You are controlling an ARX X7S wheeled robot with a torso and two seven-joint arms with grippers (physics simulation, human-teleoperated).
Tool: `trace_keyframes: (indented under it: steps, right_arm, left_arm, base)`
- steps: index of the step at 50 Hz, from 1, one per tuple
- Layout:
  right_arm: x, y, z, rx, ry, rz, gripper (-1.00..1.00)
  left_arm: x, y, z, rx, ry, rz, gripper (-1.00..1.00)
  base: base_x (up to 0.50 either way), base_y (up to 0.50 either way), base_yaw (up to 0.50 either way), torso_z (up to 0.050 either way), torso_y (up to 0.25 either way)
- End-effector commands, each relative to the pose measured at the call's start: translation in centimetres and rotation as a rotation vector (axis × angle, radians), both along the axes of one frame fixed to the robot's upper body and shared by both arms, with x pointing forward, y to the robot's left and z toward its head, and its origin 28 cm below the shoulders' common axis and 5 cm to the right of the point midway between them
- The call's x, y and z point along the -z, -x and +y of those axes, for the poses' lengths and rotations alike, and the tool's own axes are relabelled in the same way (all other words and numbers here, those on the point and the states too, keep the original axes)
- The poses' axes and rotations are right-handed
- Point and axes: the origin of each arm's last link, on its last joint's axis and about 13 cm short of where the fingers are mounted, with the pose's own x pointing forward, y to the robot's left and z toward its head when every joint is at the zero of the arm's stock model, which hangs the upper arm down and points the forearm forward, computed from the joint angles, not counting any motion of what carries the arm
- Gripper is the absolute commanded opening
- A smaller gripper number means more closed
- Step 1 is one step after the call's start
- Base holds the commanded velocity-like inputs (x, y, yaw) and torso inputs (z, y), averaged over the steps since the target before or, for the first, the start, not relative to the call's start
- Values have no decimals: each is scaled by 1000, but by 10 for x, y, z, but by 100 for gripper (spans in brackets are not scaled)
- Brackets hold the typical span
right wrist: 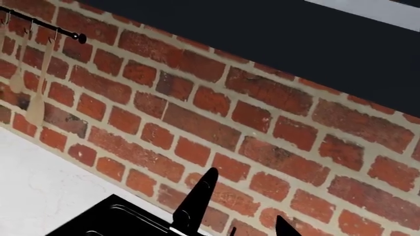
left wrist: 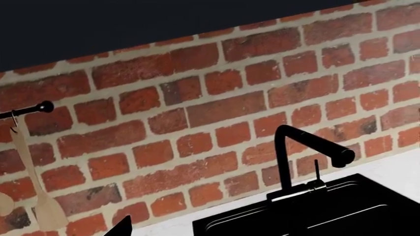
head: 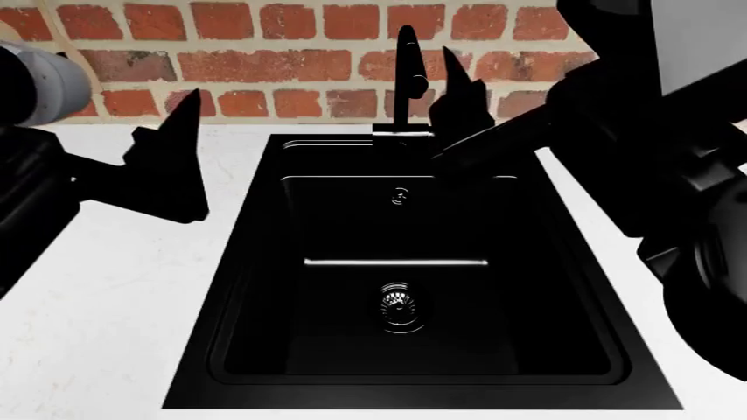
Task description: Pick the kiwi from the counter and place it in the cabinet.
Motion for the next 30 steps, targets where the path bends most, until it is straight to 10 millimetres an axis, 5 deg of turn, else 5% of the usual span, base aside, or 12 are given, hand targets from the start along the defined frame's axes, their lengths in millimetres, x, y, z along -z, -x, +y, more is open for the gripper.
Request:
trace_keyframes:
  steps: [1,30]
  right_arm:
    - [-1,5,2,-25,19,-37,100]
    - [-16,32,3,-44,101,-96,100]
  left_arm:
    - [-1,3,-4,11,-11,-10,100]
    - [-3,18,-3,-16,-45,-52,100]
  base:
    - [0,0,0,0,0]
    - [0,0,0,0,0]
